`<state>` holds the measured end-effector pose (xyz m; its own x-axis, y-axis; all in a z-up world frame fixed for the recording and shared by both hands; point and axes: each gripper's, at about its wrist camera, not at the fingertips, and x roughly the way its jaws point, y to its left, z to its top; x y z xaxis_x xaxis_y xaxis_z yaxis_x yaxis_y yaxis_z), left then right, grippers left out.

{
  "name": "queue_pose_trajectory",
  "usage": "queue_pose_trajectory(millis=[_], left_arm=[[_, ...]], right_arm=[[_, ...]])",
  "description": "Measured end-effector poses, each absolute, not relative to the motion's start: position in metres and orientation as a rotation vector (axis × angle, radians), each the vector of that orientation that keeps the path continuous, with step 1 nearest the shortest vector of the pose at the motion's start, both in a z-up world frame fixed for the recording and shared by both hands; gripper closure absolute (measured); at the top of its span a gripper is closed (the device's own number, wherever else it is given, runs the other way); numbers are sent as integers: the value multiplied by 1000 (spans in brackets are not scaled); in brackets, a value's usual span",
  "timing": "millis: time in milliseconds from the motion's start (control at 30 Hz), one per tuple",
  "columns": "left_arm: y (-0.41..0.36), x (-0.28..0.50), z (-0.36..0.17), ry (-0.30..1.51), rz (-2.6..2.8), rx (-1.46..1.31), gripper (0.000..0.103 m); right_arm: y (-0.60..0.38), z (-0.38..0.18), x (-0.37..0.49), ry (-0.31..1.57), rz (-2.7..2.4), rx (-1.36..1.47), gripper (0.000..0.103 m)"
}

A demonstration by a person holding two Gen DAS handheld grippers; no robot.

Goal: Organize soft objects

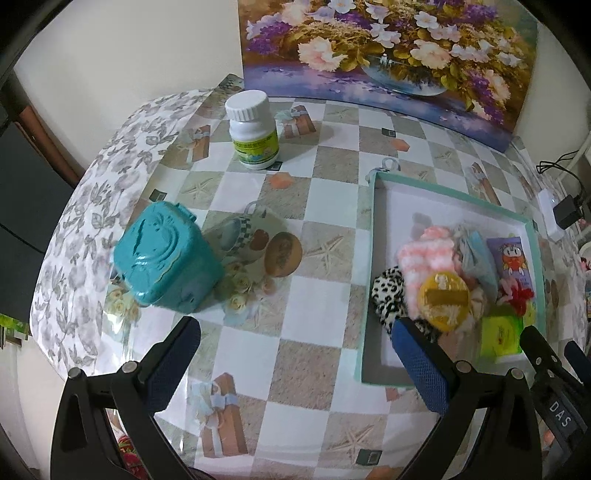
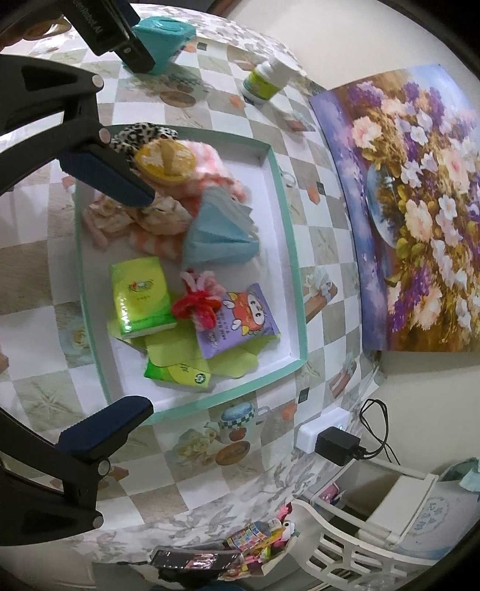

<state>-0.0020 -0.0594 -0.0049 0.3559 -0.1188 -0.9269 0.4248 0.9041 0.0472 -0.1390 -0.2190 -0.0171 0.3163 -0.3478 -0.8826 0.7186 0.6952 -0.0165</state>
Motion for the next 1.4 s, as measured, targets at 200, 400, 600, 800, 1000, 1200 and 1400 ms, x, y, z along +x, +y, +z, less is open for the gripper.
queue_pose_trajectory(millis=[200, 400, 600, 800, 1000, 1200, 1400], left_arm=[[-46, -13, -9, 1182, -360, 298, 0], [-34, -19, -9, 1184, -355, 296, 0], [-24, -24, -6, 1168, -363, 297, 0], [-16, -31, -7, 1153, -355, 314, 0], [-8, -34, -8, 1163, -364, 294, 0], [-8, -33, -9, 1170, -369, 291, 0], [-10, -34, -10, 1169, -377, 302, 0]], right_arm=[[-206, -17, -146, 1028, -714, 408, 0], [-197, -17, -153, 1027, -703, 398, 0], [-188, -18, -158, 1025, -699, 380, 0], [-181, -18, -161, 1025, -693, 364, 0], [-175, -17, -163, 1022, -687, 351, 0], [-175, -17, -162, 1022, -684, 345, 0], [-174, -17, -160, 1022, -674, 340, 0]])
